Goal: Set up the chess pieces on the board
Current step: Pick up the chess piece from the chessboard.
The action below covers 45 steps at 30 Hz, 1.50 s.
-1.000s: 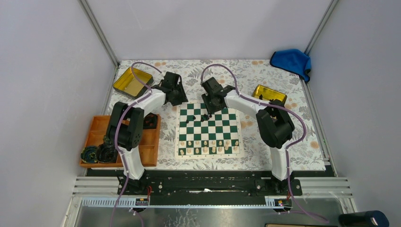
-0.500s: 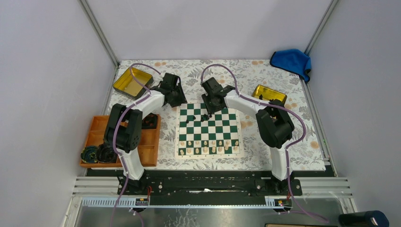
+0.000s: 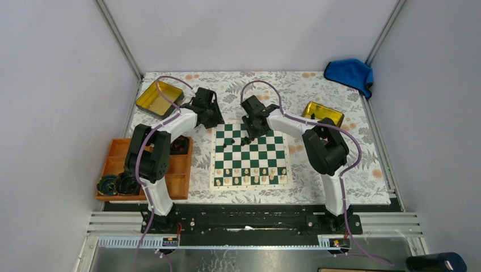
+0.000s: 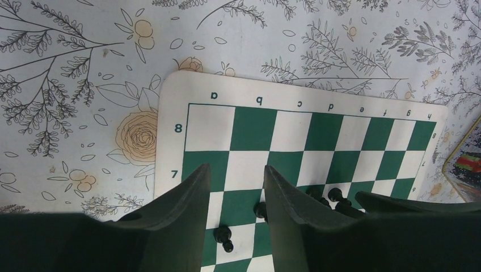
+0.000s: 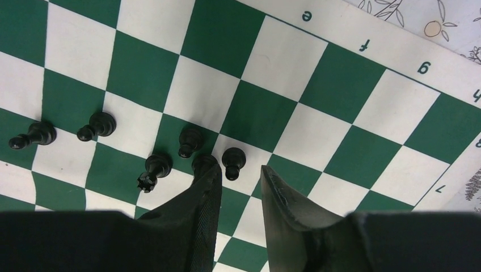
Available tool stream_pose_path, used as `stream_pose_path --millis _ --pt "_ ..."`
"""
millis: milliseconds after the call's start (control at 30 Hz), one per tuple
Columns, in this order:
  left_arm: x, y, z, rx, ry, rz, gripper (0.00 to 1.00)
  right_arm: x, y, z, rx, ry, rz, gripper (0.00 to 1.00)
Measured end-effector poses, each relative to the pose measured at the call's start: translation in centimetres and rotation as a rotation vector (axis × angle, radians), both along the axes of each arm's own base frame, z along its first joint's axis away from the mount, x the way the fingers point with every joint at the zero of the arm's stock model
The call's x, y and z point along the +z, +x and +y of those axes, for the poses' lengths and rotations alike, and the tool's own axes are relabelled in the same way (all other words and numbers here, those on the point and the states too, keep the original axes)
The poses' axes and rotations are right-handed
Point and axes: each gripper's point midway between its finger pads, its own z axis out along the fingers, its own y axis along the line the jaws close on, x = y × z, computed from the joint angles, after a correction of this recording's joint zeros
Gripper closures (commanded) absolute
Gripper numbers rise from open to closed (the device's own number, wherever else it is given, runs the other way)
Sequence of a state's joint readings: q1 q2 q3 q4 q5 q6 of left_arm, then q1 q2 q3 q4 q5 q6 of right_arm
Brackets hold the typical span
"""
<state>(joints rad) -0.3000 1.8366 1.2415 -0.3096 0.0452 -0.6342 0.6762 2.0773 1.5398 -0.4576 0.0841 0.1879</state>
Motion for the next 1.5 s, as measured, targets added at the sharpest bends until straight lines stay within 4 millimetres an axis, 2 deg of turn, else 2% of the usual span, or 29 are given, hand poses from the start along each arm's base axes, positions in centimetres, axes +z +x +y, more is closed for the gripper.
stream_pose_path --millis 300,500,700,833,967,1100,1300,1500 --pt "0.0 0.0 0.0 0.0 0.0 0.0 0.54 -1.2 0.1 0.1 0.001 -0.014 0.017 0.65" --pt "0.0 0.0 0.0 0.0 0.0 0.0 0.54 -0.8 0.5 0.4 0.001 -0.005 0.006 0.67" --pt "0.0 0.0 0.0 -0.001 0.0 0.0 0.54 -0.2 1.0 0.8 0.001 0.008 -0.011 0.78" --pt "0.0 0.0 0.0 0.0 0.0 0.0 0.54 -0.2 1.0 0.8 0.001 0.007 -0.009 0.77" --pt "0.0 0.0 0.0 0.0 0.0 0.0 0.54 -0.2 0.9 0.7 0.001 0.004 -0.007 0.68" --pt "0.0 0.0 0.0 0.0 0.0 0.0 0.54 -0.2 0.9 0.7 0.001 0.005 -0.007 0.66" --pt "0.0 0.0 0.0 0.0 0.0 0.0 0.54 -0.2 0.9 0.7 0.001 0.004 -0.007 0.67" --pt "0.0 0.0 0.0 0.0 0.0 0.001 0.54 -0.5 0.7 0.6 0.0 0.0 -0.001 0.72"
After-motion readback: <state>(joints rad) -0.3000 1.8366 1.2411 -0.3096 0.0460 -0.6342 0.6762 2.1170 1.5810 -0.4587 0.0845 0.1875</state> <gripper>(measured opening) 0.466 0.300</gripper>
